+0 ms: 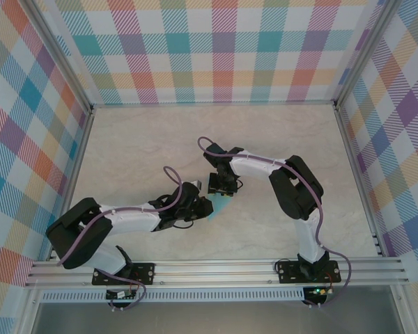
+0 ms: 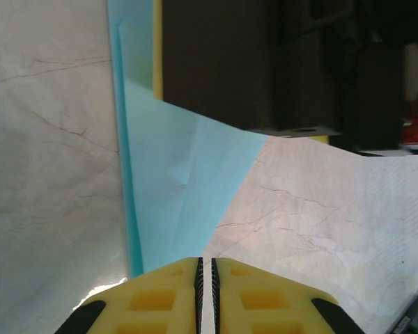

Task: Fold a paper plane with a square sheet of paper (pick it up from the middle)
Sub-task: Fourth fold the wing at the center of the table.

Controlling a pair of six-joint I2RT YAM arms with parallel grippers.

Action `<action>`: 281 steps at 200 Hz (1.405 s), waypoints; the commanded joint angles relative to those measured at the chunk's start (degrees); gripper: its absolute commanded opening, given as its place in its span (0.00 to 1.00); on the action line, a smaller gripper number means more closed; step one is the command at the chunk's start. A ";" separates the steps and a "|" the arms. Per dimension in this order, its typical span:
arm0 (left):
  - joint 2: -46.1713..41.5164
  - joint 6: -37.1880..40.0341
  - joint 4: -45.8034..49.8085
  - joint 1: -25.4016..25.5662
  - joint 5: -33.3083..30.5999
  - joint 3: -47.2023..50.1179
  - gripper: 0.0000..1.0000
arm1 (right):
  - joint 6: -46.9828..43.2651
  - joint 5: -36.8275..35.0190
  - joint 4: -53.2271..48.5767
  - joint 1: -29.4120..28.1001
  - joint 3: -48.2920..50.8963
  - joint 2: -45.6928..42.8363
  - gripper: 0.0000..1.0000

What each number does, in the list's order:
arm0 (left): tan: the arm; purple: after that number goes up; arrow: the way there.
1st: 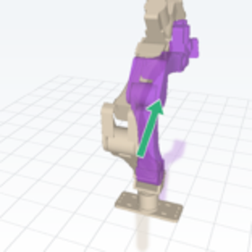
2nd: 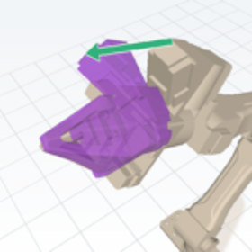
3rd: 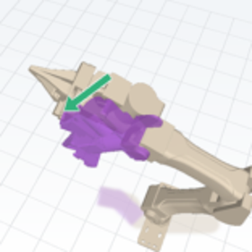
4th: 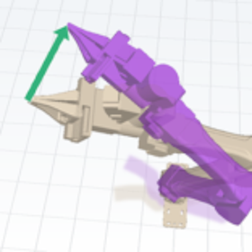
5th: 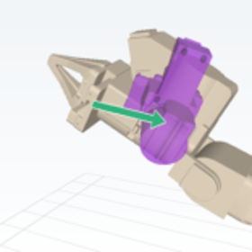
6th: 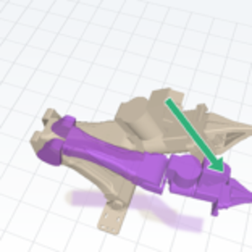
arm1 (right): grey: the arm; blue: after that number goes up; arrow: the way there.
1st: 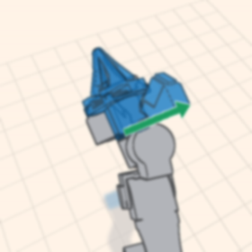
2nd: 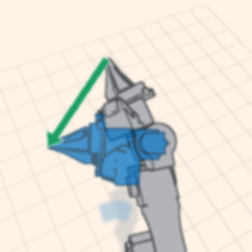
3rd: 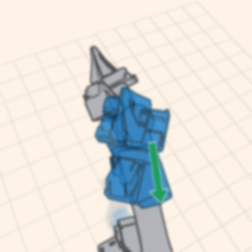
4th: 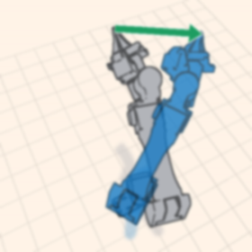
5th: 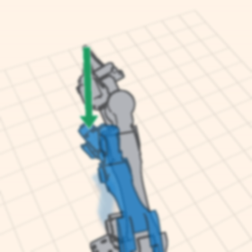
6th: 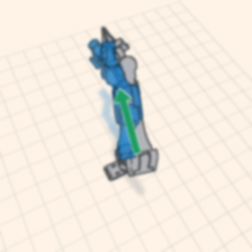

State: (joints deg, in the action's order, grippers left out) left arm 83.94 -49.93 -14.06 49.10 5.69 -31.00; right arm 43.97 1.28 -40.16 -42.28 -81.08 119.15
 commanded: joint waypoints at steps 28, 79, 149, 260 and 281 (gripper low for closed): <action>3.32 0.69 -0.76 0.49 -2.51 -2.63 0.11 | -0.37 -9.07 0.61 0.80 7.51 15.23 0.44; 5.07 0.81 -1.46 0.50 -2.71 -3.34 0.09 | 0.15 -9.10 0.51 0.80 7.53 15.28 0.43; 8.08 0.67 -1.31 0.52 -2.53 -4.59 0.08 | 0.32 -9.10 0.26 0.80 7.38 15.47 0.44; 9.55 0.48 4.45 0.49 -4.11 -4.15 0.00 | -1.92 -4.34 -1.56 1.06 3.79 4.35 0.46; 9.50 0.28 4.92 0.52 -4.12 -3.48 0.00 | -2.80 -1.86 -0.84 1.87 3.44 -2.01 0.48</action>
State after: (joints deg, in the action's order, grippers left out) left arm 91.92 -49.91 -13.61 49.10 2.83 -34.79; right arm 43.40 2.50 -39.42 -42.26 -81.10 116.77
